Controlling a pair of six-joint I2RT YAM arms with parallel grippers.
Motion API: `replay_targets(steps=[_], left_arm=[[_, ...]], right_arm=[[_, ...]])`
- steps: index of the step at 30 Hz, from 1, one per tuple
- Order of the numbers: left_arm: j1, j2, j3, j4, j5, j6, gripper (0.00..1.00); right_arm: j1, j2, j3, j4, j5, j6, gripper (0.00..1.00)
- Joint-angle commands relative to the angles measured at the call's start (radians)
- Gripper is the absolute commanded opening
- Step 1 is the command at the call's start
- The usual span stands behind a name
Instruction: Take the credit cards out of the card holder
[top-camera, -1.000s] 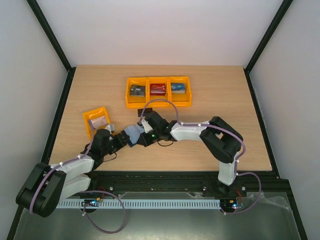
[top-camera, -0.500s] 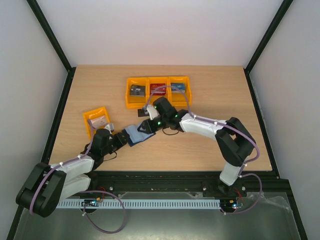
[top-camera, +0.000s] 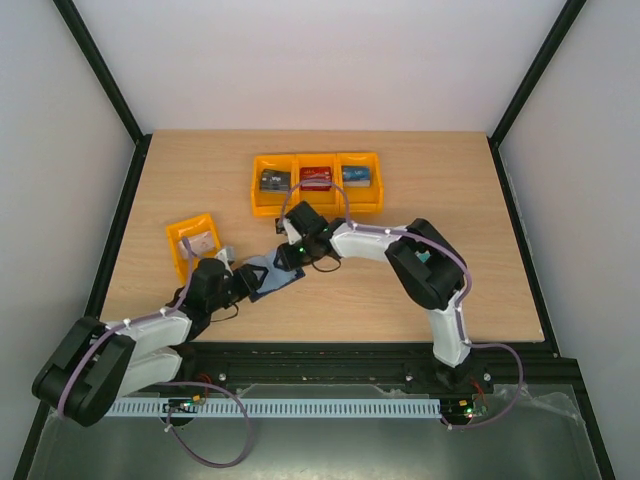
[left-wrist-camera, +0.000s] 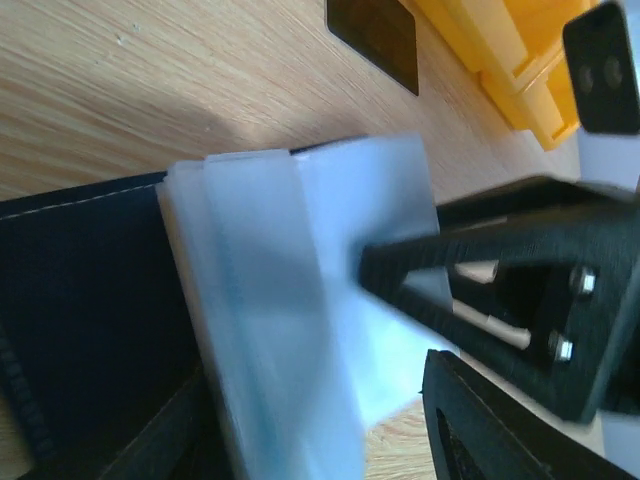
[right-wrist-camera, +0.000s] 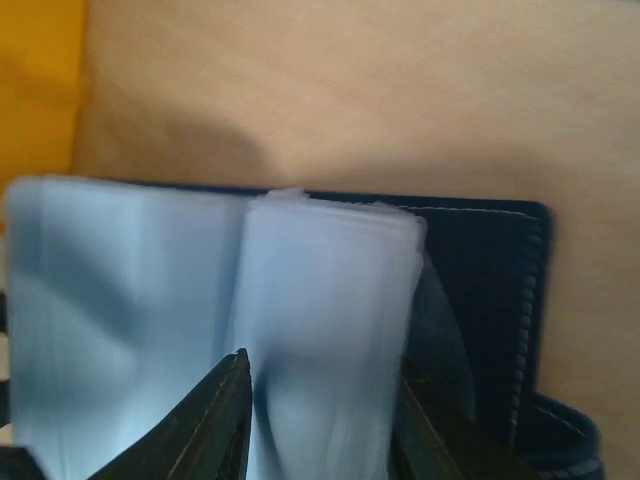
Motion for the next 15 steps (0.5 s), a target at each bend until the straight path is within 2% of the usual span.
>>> replay_targets(steps=[1,4,6,8,9,11,15], left_arm=[[-0.012,0.029,0.003,0.051,-0.025,-0.019,0.58],[-0.012,0.039,0.006,0.049,-0.033,-0.025,0.52],[-0.012,0.043,0.007,0.044,-0.038,-0.028,0.36],[-0.012,0.036,0.006,0.037,-0.039,-0.028,0.12],[-0.012,0.029,0.006,0.035,-0.036,-0.021,0.07],[-0.01,0.01,0.007,0.039,-0.002,0.014,0.02],[-0.01,-0.06,0.046,0.099,0.128,0.167,0.02]], right_arm=[[0.065,0.017,-0.025,-0.008,-0.063,0.031,0.34],[0.075,0.0,-0.043,0.025,-0.115,0.04,0.32],[0.074,-0.014,-0.051,0.039,-0.141,0.042,0.29],[0.069,-0.039,-0.06,0.038,-0.136,0.038,0.29],[0.062,-0.058,-0.069,0.041,-0.145,0.038,0.3],[0.039,-0.108,-0.095,0.058,-0.176,0.032,0.34],[-0.046,-0.295,-0.17,0.059,-0.191,-0.033,0.48]])
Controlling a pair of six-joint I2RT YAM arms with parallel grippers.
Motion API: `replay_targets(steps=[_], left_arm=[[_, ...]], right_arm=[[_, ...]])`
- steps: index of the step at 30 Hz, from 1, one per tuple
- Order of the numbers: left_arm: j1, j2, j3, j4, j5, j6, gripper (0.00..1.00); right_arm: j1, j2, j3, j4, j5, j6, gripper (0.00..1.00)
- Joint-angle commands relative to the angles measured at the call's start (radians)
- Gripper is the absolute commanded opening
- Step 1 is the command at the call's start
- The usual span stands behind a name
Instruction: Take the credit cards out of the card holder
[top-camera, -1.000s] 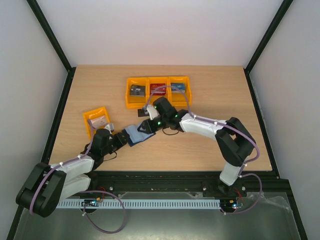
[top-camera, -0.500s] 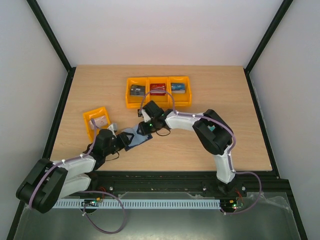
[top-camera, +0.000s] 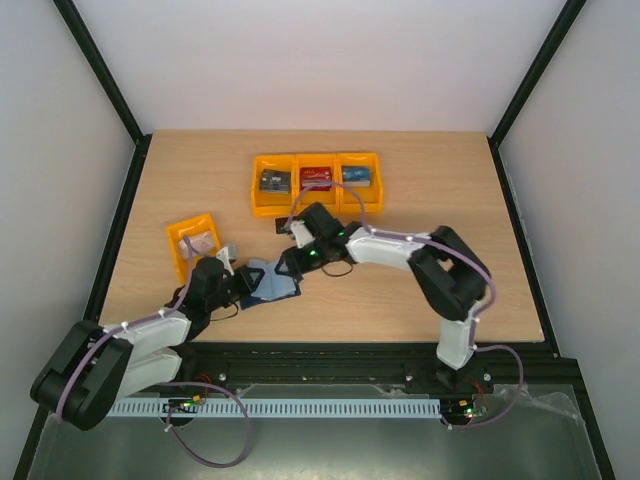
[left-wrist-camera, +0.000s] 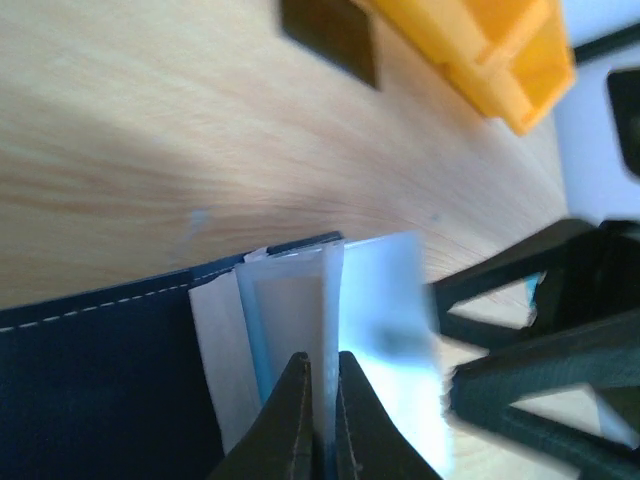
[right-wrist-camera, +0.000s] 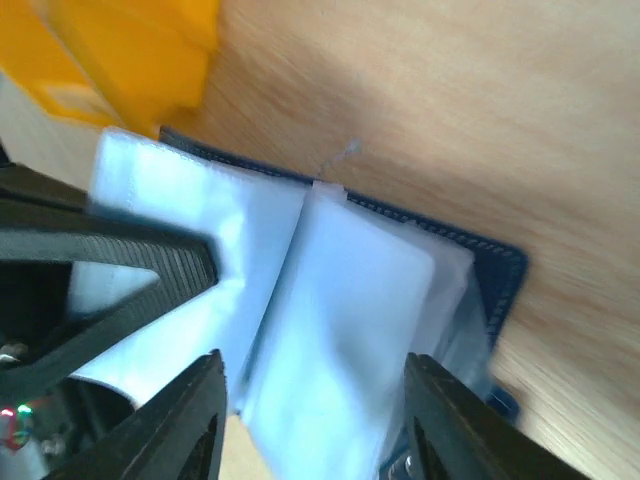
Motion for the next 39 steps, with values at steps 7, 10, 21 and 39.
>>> replay_targets(steps=[7,10,21,39], left_arm=[[0.046,-0.245,0.247,0.197,0.47,0.486,0.02],[0.083,-0.299,0.333,0.188,0.625,0.553,0.02],[0.085,-0.383,0.442,0.178,0.673,0.56,0.02],[0.156,-0.476,0.449,0.206,0.712,0.56,0.02]], right_arm=[[-0.281,-0.594,-0.243,0.162,-0.209,-0.125,0.76],[-0.29,-0.727,-0.279,0.215,-0.259,-0.167,0.89],[-0.11,-0.763,-0.224,0.287,-0.149,-0.162,0.83],[-0.171,-0.895,-0.233,0.088,-0.091,-0.357,0.87]])
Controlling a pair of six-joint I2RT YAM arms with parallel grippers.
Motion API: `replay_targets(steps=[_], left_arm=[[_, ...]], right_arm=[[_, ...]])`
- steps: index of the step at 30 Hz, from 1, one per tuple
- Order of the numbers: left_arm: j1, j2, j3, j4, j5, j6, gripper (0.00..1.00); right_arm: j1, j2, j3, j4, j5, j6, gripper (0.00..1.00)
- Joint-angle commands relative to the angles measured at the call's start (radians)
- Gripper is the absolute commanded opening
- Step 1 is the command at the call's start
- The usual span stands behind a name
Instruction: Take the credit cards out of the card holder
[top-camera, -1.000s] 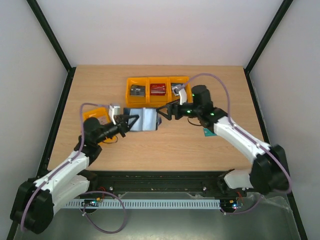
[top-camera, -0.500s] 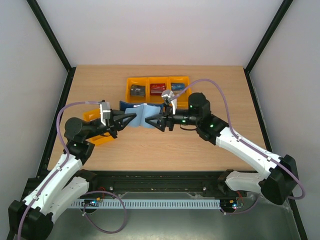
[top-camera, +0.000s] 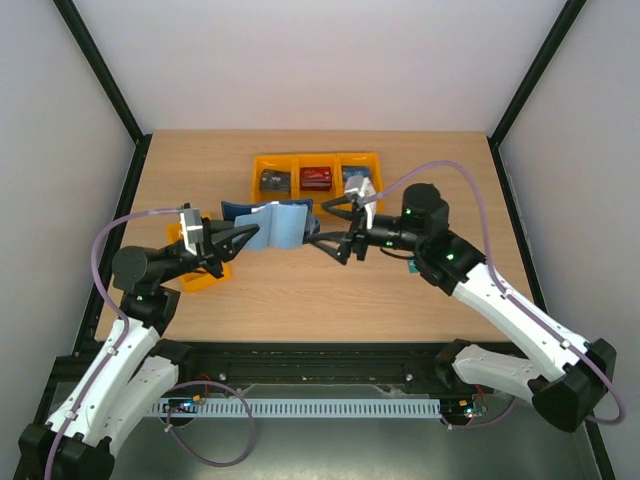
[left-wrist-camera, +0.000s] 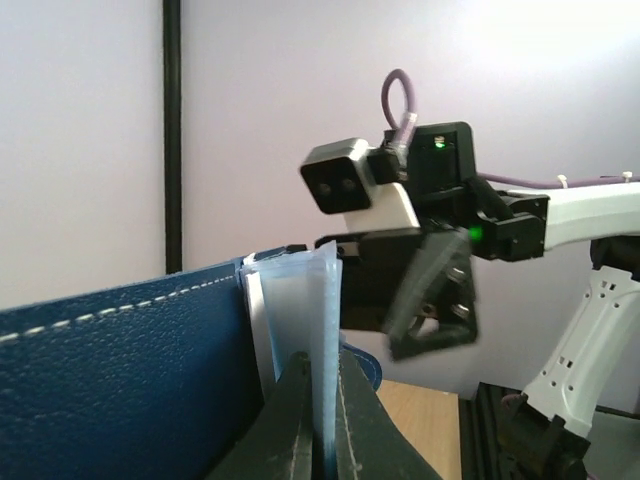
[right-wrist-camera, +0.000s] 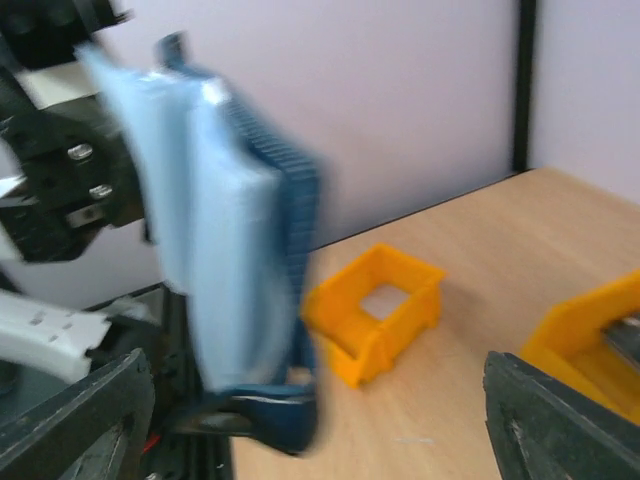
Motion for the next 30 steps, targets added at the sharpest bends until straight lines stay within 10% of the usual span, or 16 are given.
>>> replay_targets(steps=[1,9,26,30], left_arm=[[0.003,-0.02,0.032,0.058,0.045,0.042,0.02],[0.004,-0.018,0.036,0.054,0.041,0.032,0.02],[-0.02,-0.008,-0.027,0.044,0.0,0.015,0.02],[-0.027,-0.009,-0.034,0.054,0.005,0.004,0.02]], right_arm=[[-0.049,-0.021,-0.006,-0.093,0.098,-0.041,0.85],[-0.018,0.074,0.055,-0.029,0.087,0.052,0.74],[0.151,0.22,0.122,0.25,0.087,0.206,0.88],[0.154,0.237,0.128,0.251,0.103,0.212,0.59]])
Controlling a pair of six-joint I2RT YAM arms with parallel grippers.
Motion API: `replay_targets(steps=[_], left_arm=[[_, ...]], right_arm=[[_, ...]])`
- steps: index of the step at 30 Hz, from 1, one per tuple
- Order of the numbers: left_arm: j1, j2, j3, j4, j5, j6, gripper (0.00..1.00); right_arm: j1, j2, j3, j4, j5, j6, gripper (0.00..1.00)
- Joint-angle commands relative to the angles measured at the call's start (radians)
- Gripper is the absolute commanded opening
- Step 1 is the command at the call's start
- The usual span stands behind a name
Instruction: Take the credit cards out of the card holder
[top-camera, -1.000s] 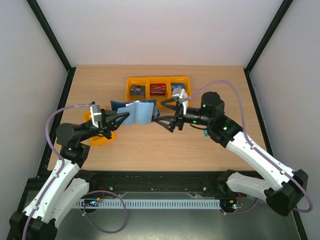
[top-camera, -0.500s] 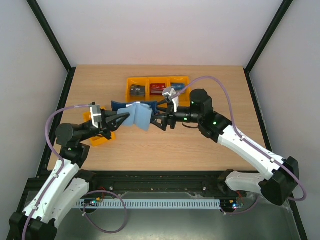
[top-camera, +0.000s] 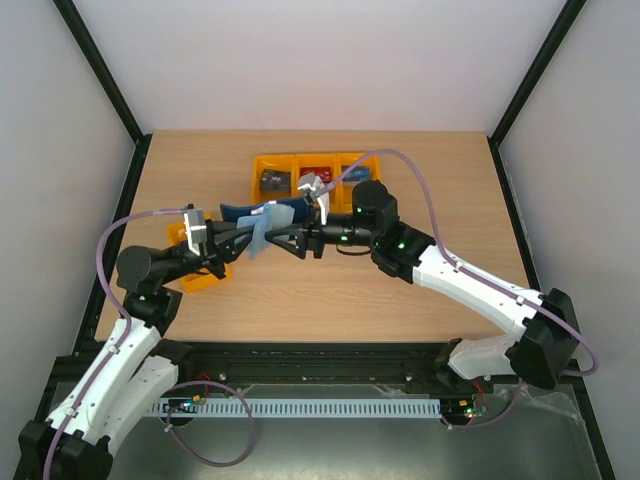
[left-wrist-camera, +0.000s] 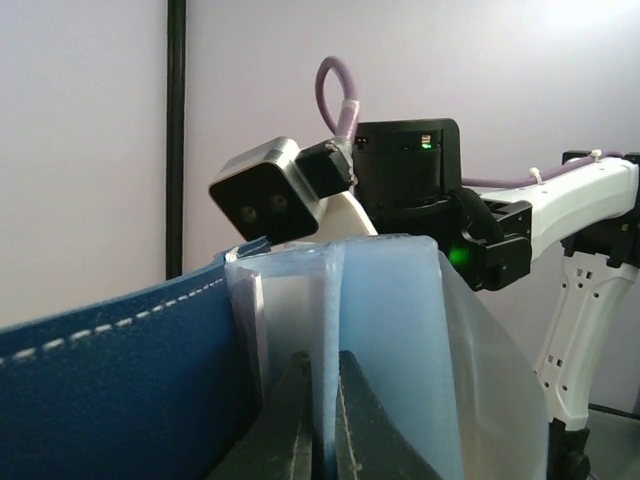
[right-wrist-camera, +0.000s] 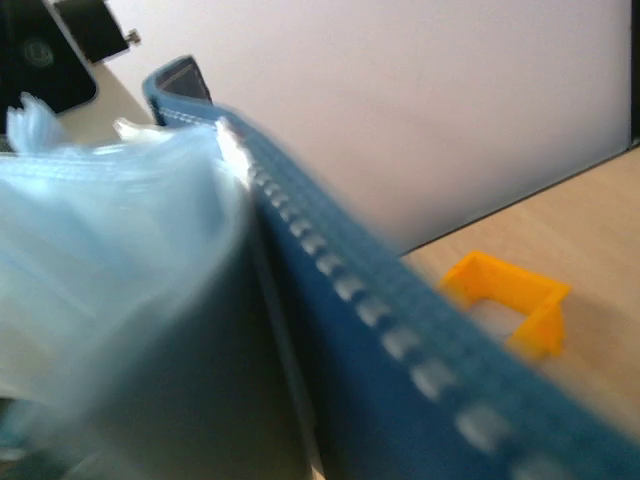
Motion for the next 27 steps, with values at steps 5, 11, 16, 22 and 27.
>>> replay_targets(steps=[5,11,16,22,27], left_arm=[[-0.009,-0.012,-0.03,0.058,-0.004,-0.018,0.02],[0.01,-0.021,-0.059,0.011,-0.075,0.025,0.57],[0.013,-0.018,-0.068,-0.063,-0.093,0.175,0.99],[0.011,-0.003,-0.059,-0.085,-0.19,0.226,0.85],[0.051,-0.021,-0.08,-0.048,-0.204,0.129,0.22]], right_arm=[[0.007,-0.015,0.033,0.034,0.087,0.007,0.13],[0.004,-0.064,0.035,-0.09,0.186,-0.032,0.02],[0.016,-0.046,0.074,-0.171,0.215,-0.019,0.02],[0.085,0.006,0.135,-0.227,0.172,-0.091,0.02],[0.048,-0.097,0.022,-0.141,0.117,-0.133,0.02]])
